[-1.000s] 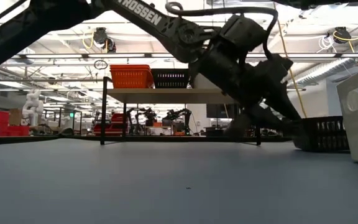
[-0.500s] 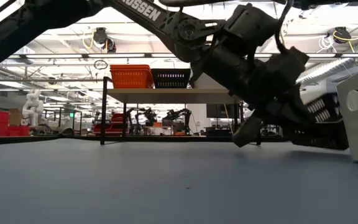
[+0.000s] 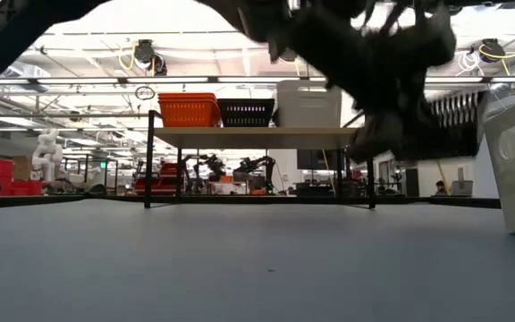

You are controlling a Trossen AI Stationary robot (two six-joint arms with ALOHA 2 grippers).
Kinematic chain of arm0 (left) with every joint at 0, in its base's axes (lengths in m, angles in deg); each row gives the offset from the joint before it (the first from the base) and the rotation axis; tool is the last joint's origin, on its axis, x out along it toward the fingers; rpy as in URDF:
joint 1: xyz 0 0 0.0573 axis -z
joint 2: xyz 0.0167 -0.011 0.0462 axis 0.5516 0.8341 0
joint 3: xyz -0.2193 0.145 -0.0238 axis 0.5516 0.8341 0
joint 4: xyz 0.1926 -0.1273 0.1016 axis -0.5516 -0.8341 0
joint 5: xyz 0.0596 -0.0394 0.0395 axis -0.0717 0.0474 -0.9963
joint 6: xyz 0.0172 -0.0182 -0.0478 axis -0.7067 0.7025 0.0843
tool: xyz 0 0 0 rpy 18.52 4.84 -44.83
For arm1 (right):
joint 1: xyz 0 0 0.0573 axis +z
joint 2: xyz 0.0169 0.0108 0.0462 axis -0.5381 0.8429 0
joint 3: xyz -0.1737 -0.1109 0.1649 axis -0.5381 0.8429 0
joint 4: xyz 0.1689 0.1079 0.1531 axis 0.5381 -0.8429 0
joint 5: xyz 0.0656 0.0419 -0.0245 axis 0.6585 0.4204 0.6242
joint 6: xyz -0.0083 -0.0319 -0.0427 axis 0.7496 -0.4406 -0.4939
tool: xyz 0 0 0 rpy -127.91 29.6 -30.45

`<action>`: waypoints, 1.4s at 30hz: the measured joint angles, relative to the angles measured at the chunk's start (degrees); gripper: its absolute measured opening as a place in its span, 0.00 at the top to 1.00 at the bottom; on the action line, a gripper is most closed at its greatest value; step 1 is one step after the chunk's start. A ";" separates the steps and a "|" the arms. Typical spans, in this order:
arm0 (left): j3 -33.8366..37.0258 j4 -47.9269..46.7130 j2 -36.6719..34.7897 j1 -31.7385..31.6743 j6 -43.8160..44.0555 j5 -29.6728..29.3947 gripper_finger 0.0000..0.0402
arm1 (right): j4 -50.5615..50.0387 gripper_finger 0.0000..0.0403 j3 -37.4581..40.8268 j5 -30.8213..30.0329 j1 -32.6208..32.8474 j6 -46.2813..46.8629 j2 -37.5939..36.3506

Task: Stack baskets on shelf by color
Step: Stack the black bin on top of the other black bins on the shelf

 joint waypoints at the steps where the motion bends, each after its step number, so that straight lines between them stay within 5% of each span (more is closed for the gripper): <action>1: 0.00 -0.25 -0.91 0.41 0.93 -0.38 0.96 | 0.29 0.73 0.00 -1.41 0.12 -0.01 -0.17; 8: -0.04 -14.93 -8.37 2.31 14.33 -4.18 0.96 | 0.71 0.73 0.00 -7.90 2.29 -2.03 -1.06; 16: -0.02 -27.56 -11.92 2.76 25.31 -7.71 0.97 | 1.14 0.73 0.00 -8.28 4.70 -3.46 -1.95; 33: -0.02 -43.82 -26.36 5.80 37.18 -10.59 0.97 | 2.90 0.73 0.00 -8.26 6.81 -4.79 -2.33; 42: -0.02 -45.68 -37.66 0.39 38.17 -13.70 0.96 | 2.88 0.73 0.00 -8.26 6.81 -4.61 -2.33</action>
